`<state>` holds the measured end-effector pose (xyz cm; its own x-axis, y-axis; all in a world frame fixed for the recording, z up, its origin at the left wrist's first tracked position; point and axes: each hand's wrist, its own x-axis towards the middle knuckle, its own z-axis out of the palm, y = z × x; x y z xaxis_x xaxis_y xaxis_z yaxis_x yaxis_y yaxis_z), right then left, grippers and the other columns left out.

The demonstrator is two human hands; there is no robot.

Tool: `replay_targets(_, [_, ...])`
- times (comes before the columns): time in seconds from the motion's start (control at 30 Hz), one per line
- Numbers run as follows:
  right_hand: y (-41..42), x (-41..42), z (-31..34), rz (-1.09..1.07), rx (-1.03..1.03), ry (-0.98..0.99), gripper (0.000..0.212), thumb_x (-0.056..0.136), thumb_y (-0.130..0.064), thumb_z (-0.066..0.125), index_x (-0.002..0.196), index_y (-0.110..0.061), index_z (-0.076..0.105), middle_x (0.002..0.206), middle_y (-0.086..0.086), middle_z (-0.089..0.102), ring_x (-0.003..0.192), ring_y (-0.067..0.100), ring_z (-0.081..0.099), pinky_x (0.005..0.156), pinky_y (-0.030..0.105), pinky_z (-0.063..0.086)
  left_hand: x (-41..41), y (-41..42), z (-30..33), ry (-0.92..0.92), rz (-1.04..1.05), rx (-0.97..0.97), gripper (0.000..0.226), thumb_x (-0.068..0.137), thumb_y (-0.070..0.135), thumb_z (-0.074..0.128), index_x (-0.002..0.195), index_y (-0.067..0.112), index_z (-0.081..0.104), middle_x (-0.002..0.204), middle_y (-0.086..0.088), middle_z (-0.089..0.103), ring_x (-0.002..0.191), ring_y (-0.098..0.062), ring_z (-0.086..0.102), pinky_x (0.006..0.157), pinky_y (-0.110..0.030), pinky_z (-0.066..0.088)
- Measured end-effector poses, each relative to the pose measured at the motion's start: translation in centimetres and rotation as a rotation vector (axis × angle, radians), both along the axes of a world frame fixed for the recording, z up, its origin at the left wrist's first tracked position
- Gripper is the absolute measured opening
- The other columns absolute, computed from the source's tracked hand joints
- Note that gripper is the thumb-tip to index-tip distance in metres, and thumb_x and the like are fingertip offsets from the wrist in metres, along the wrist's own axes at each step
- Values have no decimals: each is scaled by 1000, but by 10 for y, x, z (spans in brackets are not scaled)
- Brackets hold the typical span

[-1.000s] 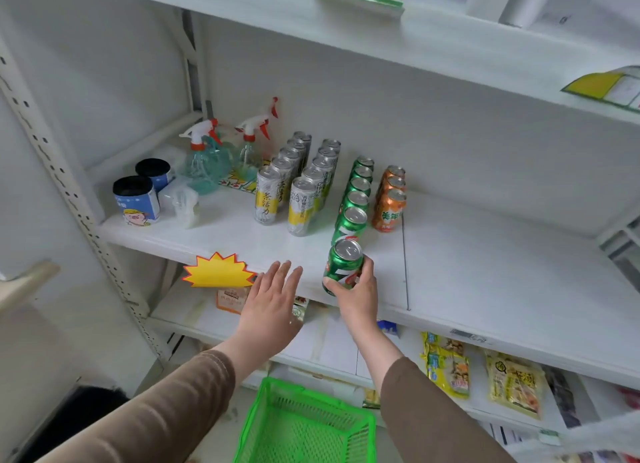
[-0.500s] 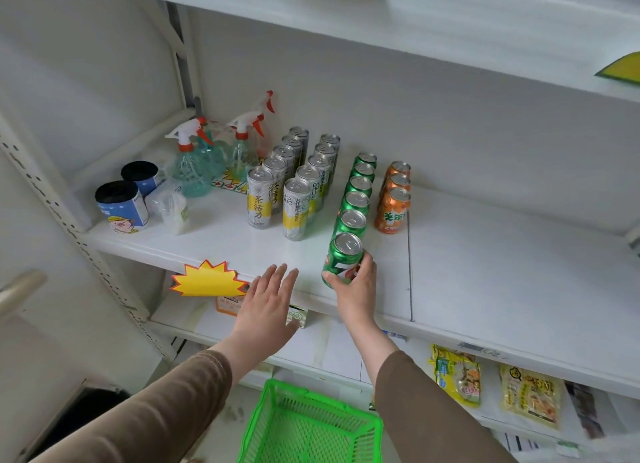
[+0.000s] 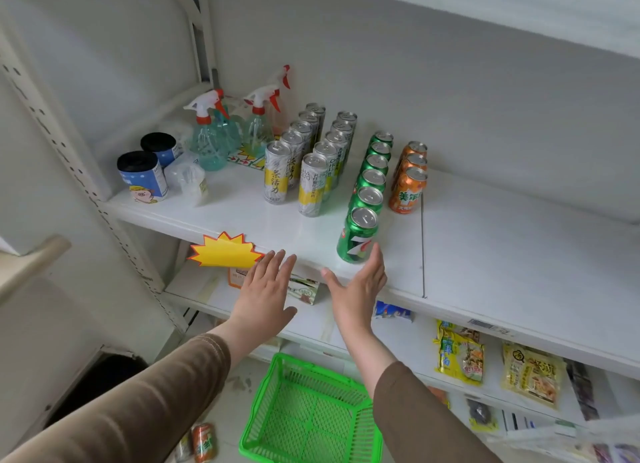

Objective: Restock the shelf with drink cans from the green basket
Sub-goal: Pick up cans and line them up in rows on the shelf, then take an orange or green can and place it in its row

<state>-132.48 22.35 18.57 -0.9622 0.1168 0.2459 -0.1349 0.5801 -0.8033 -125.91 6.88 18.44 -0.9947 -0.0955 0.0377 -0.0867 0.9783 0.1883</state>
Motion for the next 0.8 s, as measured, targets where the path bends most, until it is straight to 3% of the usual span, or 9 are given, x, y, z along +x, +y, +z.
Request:
replay_targets(0.2, [-49,67,-19,212,209,76,91,81,-25,79,154,-12,26,163,11,23,148,29,23,120,38,19,61,-53,-17,-12,86,45,96,82,44,65,157,18,10,163,-5,12,151,-24,4,122,-40,9])
replay_targets(0.4, [-125,138,-65,428,365,39,86,80,-25,79,151,-11,34,160,10,28,146,31,28,120,44,27,156,-129,-70,-97,201,87,95,80,38,65,156,16,12,163,-7,14,151,-25,7,122,-40,11])
replay_targets(0.57, [-183,188,-141,570,510,-90,84,83,-30,76,153,-15,31,161,10,26,145,32,28,120,46,26,230,-179,-141,-190,265,124,95,83,42,66,156,16,12,163,-8,13,151,-27,7,122,-41,8])
replay_targets(0.8, [-223,224,-291,719,629,-292,83,87,-28,73,155,-13,27,161,8,27,146,28,26,122,39,21,280,-218,-278,-360,384,227,92,85,32,66,157,14,11,163,-12,11,151,-29,5,123,-44,12])
